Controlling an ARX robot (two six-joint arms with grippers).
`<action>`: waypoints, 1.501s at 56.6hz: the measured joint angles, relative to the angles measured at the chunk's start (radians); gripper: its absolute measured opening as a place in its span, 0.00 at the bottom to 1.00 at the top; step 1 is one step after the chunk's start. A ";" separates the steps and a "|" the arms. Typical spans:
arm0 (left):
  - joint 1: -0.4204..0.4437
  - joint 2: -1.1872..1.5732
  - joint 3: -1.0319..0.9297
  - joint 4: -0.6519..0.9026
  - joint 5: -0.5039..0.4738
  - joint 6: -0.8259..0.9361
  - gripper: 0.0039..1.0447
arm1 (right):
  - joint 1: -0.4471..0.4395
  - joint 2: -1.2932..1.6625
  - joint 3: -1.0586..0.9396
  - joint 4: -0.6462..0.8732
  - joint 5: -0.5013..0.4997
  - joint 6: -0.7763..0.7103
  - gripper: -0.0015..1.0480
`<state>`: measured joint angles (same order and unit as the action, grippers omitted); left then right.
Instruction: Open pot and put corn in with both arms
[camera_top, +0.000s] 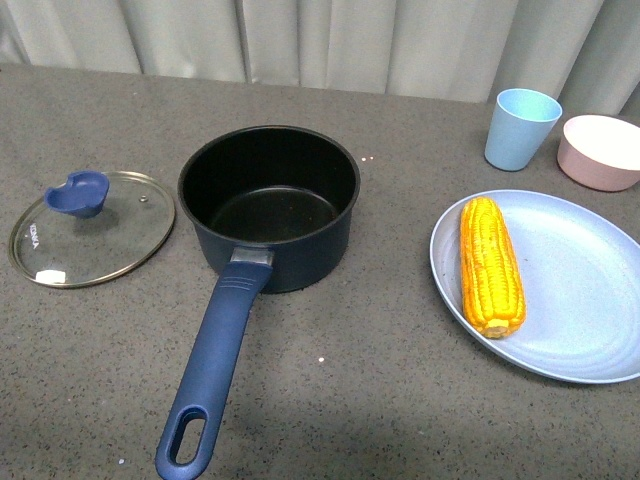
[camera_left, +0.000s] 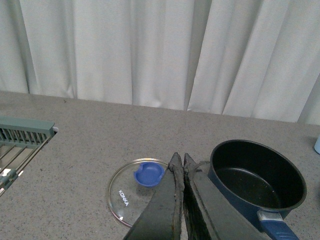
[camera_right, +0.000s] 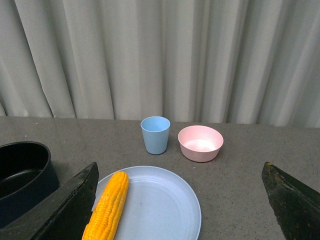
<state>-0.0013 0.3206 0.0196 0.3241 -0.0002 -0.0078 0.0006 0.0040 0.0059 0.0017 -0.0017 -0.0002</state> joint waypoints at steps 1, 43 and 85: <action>0.000 -0.011 0.000 -0.011 0.000 0.000 0.03 | 0.000 0.000 0.000 0.000 0.000 0.000 0.91; 0.000 -0.315 0.000 -0.322 0.000 0.000 0.03 | 0.000 0.000 0.000 0.000 0.000 0.000 0.91; 0.000 -0.316 0.000 -0.323 0.000 0.003 0.94 | 0.074 1.476 0.488 0.246 -0.093 0.082 0.91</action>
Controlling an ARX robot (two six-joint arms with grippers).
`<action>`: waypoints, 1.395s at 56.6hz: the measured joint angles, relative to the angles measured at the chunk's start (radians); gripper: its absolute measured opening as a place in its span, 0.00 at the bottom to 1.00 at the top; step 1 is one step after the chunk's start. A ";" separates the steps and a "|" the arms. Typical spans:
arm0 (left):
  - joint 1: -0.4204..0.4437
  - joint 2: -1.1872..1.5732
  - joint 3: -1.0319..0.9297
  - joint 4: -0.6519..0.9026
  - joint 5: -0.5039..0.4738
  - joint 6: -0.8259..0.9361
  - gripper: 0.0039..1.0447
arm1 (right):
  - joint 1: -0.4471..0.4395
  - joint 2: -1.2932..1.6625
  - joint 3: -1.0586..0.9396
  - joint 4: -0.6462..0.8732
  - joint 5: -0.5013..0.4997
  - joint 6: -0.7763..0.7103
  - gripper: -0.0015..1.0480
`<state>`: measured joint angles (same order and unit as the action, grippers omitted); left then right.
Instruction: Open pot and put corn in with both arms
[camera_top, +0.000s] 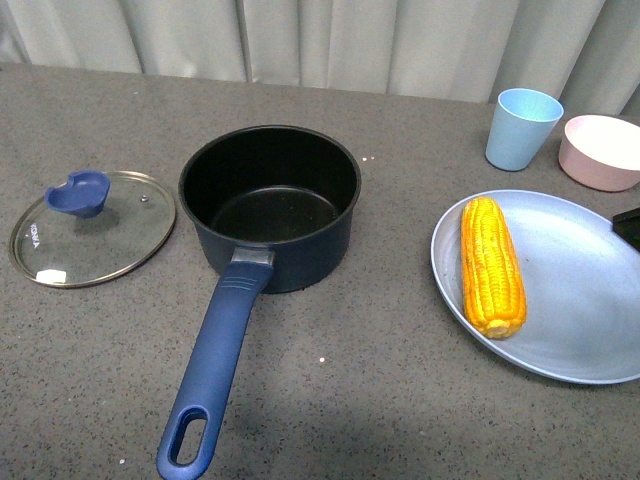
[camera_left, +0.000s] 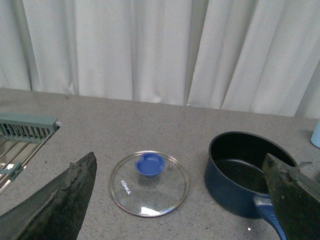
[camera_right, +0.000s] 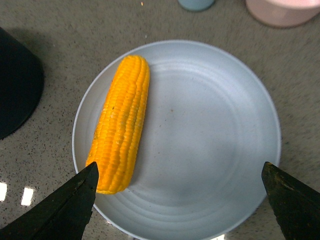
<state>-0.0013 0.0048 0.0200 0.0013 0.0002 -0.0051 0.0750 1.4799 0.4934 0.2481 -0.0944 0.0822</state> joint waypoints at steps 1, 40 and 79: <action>0.000 0.000 0.000 0.000 0.000 0.000 0.94 | 0.005 0.029 0.018 -0.011 0.005 0.016 0.91; 0.000 0.000 0.000 0.000 0.000 0.000 0.94 | 0.127 0.448 0.378 -0.217 0.062 0.232 0.91; 0.000 0.000 0.000 0.000 0.000 0.000 0.94 | 0.146 0.542 0.460 -0.279 0.040 0.236 0.40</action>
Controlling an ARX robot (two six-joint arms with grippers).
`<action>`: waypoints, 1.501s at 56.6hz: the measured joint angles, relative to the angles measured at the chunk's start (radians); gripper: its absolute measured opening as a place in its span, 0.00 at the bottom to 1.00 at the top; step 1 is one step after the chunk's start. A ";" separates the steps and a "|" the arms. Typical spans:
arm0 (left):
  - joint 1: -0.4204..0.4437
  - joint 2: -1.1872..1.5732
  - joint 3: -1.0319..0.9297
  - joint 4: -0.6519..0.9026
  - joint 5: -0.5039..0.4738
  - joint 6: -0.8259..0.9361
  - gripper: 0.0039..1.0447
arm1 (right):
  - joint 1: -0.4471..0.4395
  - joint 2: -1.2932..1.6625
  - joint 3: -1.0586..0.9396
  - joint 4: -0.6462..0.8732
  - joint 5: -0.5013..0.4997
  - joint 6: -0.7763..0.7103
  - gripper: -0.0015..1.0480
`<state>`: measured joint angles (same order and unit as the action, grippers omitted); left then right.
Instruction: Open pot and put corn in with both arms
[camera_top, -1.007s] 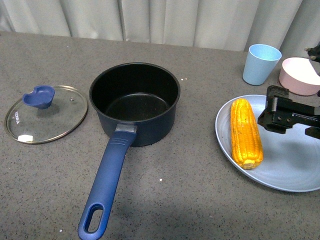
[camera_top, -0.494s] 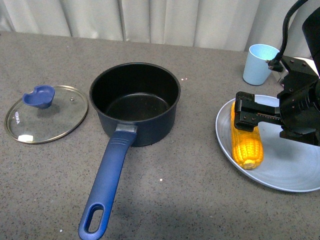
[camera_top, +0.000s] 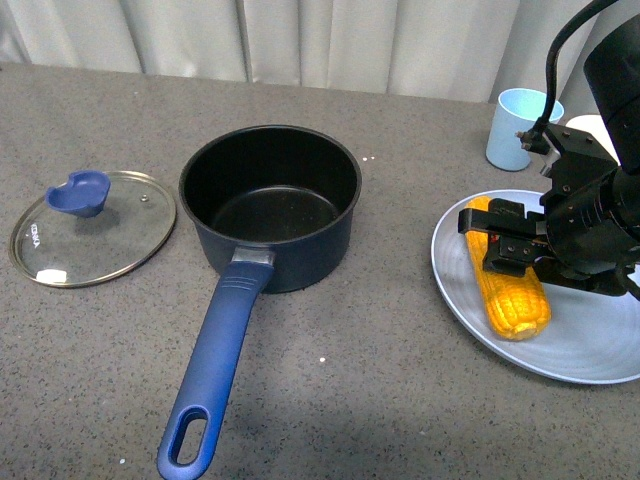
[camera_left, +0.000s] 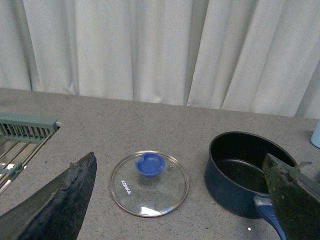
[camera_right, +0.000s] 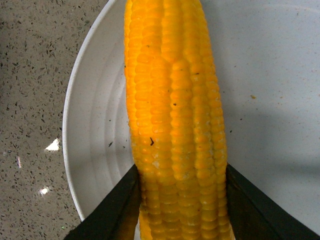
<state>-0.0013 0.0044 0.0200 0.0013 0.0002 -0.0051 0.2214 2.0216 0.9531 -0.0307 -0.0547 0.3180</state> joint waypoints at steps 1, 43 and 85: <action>0.000 0.000 0.000 0.000 0.000 0.000 0.94 | 0.000 0.000 0.000 0.000 0.000 0.000 0.39; 0.000 0.000 0.000 0.000 0.000 0.000 0.94 | 0.134 -0.195 0.070 0.055 -0.193 0.070 0.11; 0.000 0.000 0.000 0.000 0.000 0.000 0.94 | 0.292 0.085 0.425 -0.108 -0.202 0.167 0.11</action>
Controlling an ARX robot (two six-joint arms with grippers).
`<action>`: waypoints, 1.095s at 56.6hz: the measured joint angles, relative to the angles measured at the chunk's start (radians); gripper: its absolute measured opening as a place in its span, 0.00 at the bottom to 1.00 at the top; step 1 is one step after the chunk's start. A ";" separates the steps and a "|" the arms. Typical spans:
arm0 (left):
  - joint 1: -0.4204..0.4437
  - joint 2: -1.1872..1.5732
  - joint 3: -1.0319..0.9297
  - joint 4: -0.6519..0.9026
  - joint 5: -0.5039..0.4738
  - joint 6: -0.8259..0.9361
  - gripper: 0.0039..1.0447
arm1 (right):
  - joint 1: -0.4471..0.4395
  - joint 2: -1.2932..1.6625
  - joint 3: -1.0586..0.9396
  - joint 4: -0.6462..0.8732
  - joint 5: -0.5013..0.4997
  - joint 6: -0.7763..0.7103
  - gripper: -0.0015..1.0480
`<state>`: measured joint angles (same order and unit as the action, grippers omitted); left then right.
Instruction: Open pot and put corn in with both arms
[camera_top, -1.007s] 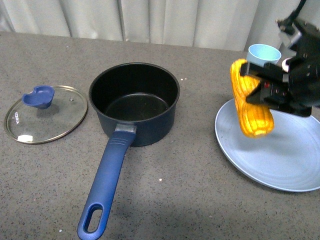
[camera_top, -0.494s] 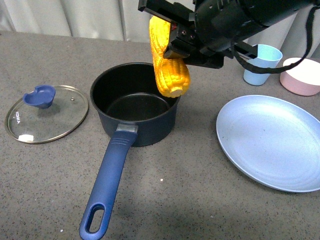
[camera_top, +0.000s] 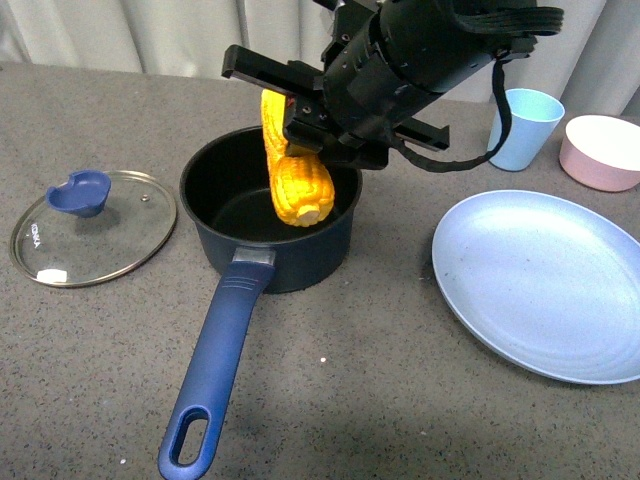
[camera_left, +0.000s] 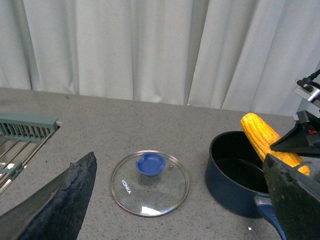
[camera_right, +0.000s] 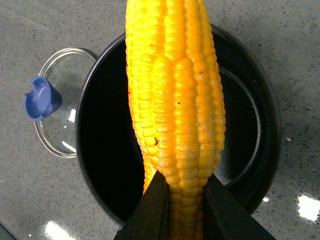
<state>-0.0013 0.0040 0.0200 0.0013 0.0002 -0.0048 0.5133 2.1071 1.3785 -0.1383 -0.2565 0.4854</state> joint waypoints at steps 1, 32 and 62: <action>0.000 0.000 0.000 0.000 0.000 0.000 0.94 | 0.001 0.002 0.002 -0.001 0.000 0.000 0.11; 0.000 0.000 0.000 0.000 0.000 0.000 0.94 | 0.012 0.027 0.042 -0.019 0.005 0.035 0.86; 0.000 0.000 0.000 0.000 0.000 0.000 0.94 | -0.186 -0.540 -0.583 0.365 0.312 -0.198 0.91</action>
<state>-0.0013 0.0040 0.0200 0.0013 0.0002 -0.0048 0.3271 1.5669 0.7956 0.2268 0.0559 0.2874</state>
